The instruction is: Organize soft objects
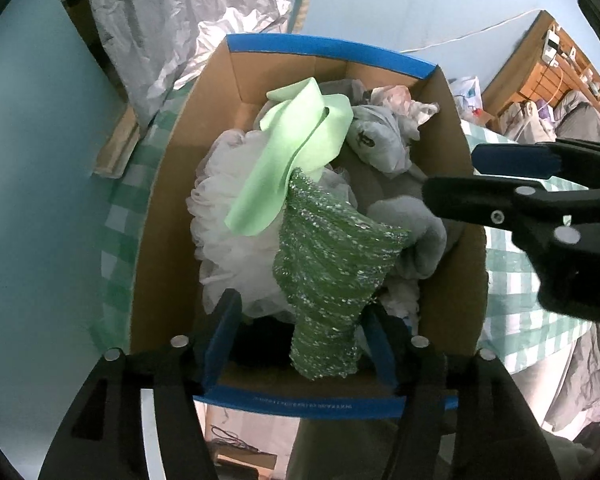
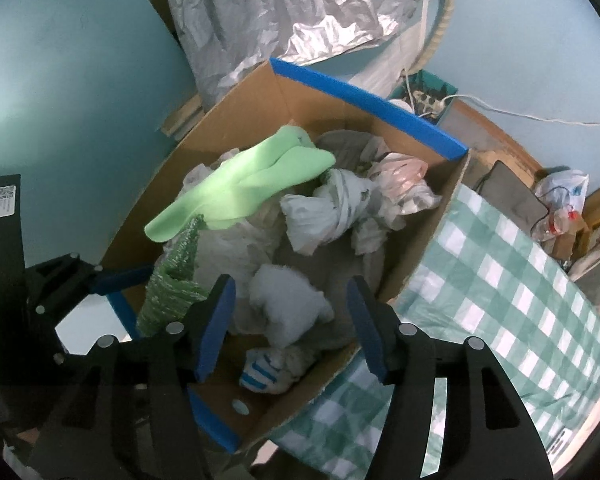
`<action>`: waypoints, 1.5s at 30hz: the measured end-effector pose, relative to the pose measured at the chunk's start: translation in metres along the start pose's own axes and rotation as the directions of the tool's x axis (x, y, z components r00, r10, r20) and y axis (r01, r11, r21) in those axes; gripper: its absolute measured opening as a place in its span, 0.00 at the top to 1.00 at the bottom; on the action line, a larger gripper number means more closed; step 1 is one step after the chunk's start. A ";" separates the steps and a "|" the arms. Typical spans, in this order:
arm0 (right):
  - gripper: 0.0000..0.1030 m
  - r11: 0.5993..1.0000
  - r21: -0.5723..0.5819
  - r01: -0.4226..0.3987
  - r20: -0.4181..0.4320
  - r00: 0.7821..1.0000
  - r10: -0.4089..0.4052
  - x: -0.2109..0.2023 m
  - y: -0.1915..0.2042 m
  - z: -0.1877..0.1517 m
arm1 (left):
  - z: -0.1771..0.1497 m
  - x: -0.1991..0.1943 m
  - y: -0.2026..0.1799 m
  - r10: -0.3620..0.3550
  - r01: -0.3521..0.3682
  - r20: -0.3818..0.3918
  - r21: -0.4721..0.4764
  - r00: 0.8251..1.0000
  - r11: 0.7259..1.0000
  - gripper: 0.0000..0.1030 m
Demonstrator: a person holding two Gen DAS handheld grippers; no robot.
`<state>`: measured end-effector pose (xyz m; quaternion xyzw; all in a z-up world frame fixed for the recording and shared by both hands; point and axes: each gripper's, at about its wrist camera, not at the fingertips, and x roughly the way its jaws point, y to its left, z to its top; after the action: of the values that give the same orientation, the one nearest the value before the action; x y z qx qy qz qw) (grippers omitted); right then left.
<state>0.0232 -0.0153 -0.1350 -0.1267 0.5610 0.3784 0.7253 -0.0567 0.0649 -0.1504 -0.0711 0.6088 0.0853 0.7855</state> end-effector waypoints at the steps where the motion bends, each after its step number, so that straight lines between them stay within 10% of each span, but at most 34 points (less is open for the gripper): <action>1: 0.42 1.000 0.005 0.000 0.007 1.000 0.000 -0.003 -0.001 0.000 | 0.000 -0.003 0.001 -0.005 0.005 0.004 -0.003 1.000 1.000 0.32; 21: 0.41 0.997 0.076 -0.011 0.071 0.997 0.005 -0.043 -0.016 -0.019 | 0.002 -0.037 -0.005 -0.081 0.082 0.044 -0.011 0.996 0.997 0.21; 45: 0.40 0.998 0.055 0.009 0.153 0.988 -0.017 -0.106 -0.024 -0.023 | 0.009 -0.101 -0.015 0.001 0.004 0.156 -0.026 0.988 1.000 0.15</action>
<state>0.0146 -0.0891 -0.0519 -0.0811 0.5127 0.3669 0.7720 -0.0700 0.0476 -0.0507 -0.0750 0.5443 0.0980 0.8298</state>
